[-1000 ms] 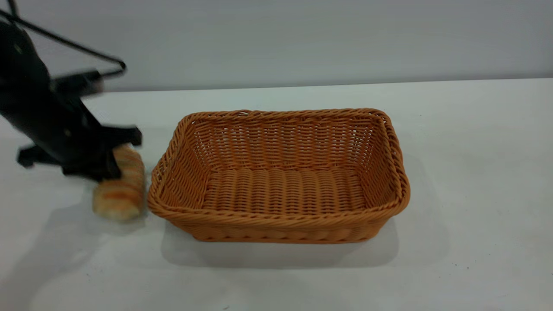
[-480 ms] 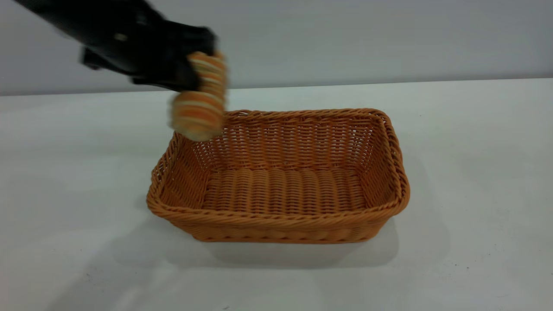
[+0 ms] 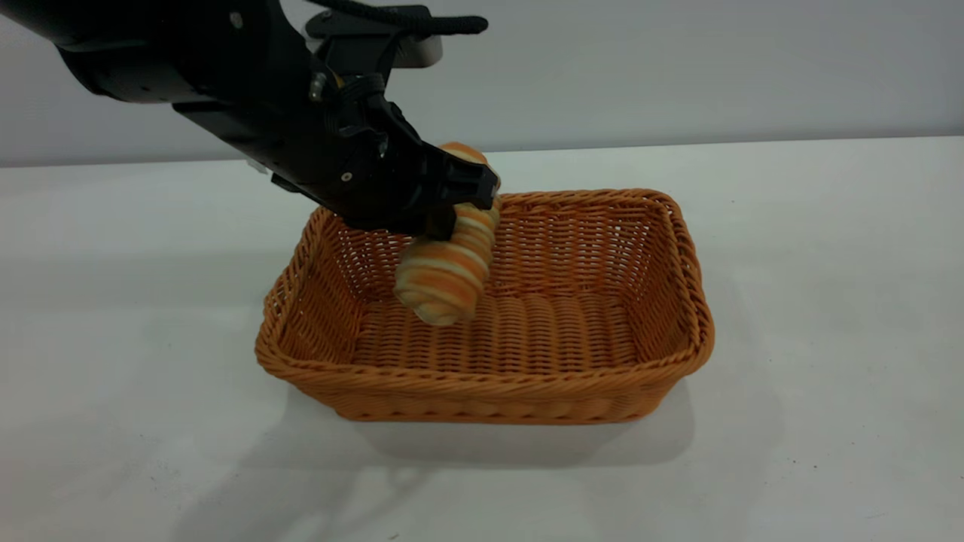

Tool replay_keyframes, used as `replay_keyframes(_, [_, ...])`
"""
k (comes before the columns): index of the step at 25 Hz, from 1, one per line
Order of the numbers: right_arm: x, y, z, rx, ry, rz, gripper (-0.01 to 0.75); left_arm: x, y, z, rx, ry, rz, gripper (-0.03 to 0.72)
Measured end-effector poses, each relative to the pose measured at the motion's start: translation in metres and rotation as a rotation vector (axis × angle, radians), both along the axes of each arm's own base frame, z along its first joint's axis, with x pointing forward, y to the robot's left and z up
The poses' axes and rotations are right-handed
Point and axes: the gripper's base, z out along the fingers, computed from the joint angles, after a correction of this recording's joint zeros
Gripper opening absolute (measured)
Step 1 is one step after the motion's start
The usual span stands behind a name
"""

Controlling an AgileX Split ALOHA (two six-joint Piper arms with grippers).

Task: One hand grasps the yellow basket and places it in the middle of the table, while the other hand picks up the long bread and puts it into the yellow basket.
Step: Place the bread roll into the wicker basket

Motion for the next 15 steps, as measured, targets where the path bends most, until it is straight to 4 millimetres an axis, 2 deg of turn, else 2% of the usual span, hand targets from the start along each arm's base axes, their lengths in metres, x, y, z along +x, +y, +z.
replay_keyframes(4, [-0.011, -0.006, 0.001, -0.002, -0.006, -0.008, 0.545, 0.006, 0.003, 0.003, 0.013, -0.067, -0.024, 0.411])
replay_keyframes(7, [-0.018, -0.012, -0.001, -0.041, 0.009, -0.035, 0.545, 0.008, 0.009, 0.003, 0.034, -0.067, -0.032, 0.522])
replay_keyframes(11, [-0.030, -0.025, -0.004, -0.095, 0.020, -0.101, 0.545, 0.004, 0.019, 0.011, 0.093, 0.003, -0.077, 0.574])
replay_keyframes(15, [-0.047, -0.039, -0.011, -0.107, 0.010, -0.166, 0.545, -0.007, 0.032, 0.049, 0.141, 0.018, -0.155, 0.577])
